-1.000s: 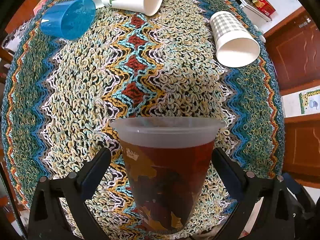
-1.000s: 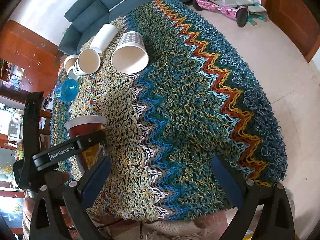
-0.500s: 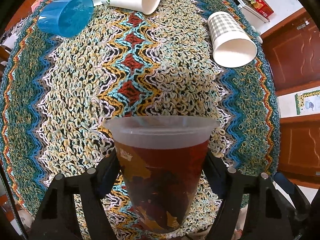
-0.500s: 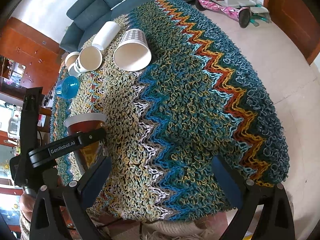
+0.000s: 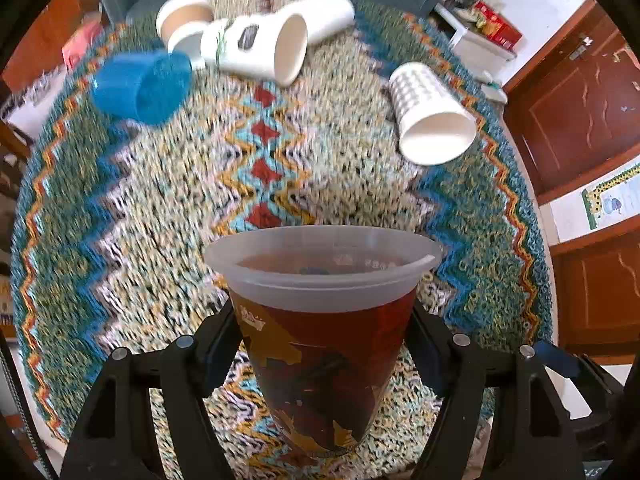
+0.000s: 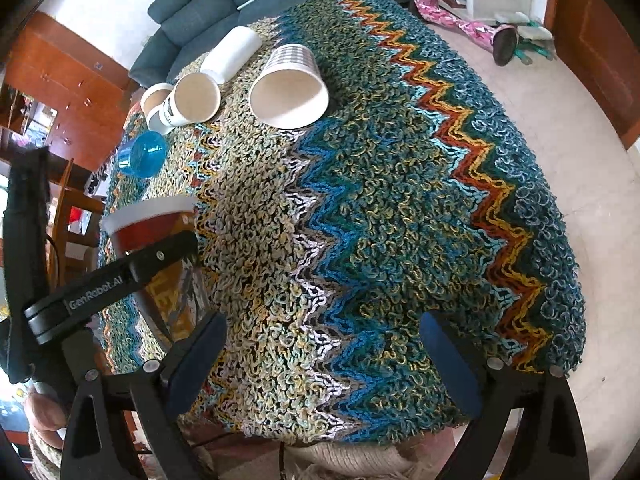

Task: Flip cup upright
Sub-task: 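Rotate the held red cup with the left tool so its opening faces up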

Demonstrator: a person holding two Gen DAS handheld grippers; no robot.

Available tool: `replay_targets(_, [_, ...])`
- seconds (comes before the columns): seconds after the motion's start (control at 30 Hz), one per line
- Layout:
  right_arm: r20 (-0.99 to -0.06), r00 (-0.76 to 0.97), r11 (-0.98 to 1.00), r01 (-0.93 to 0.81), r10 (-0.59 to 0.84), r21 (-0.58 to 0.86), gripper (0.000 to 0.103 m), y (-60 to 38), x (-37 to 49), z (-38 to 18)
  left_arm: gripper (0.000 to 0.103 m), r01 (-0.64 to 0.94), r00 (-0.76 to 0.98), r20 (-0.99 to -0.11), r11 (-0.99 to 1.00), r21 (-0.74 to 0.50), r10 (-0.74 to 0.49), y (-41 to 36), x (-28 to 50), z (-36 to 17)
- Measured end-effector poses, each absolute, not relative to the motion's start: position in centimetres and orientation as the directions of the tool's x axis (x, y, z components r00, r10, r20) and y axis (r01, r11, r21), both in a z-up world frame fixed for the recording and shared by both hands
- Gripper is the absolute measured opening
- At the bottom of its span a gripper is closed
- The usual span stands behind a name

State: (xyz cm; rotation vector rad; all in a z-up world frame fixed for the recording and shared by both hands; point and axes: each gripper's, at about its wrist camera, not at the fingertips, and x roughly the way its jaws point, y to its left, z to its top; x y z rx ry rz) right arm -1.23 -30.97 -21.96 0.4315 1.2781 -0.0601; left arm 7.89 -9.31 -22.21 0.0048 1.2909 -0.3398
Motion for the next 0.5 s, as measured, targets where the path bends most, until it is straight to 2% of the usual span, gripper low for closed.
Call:
replay_targets(0.23, [-0.934,0.317,0.934,0.256,0.163,0.25,0.097,-30.2,-1.4,-21.6,0.077,0.276,0.476,-0.842,0.952,-0.13,-0.252,-7.8,7.7,-20.5])
replay_targets(0.37, [-0.932,0.329,0.941,0.239,0.154,0.24,0.095,-29.6,-1.3,-21.5,0.077,0.281,0.551,-0.776,0.944,-0.175,-0.307,-6.4,7.7,-20.7])
replay_targets(0.5, [-0.929,0.339,0.95,0.214,0.147,0.229,0.095,-28.9,-1.3,-21.4,0.077,0.262,0.617,-0.73,0.952,-0.159,-0.292,-5.6,8.0,-21.9])
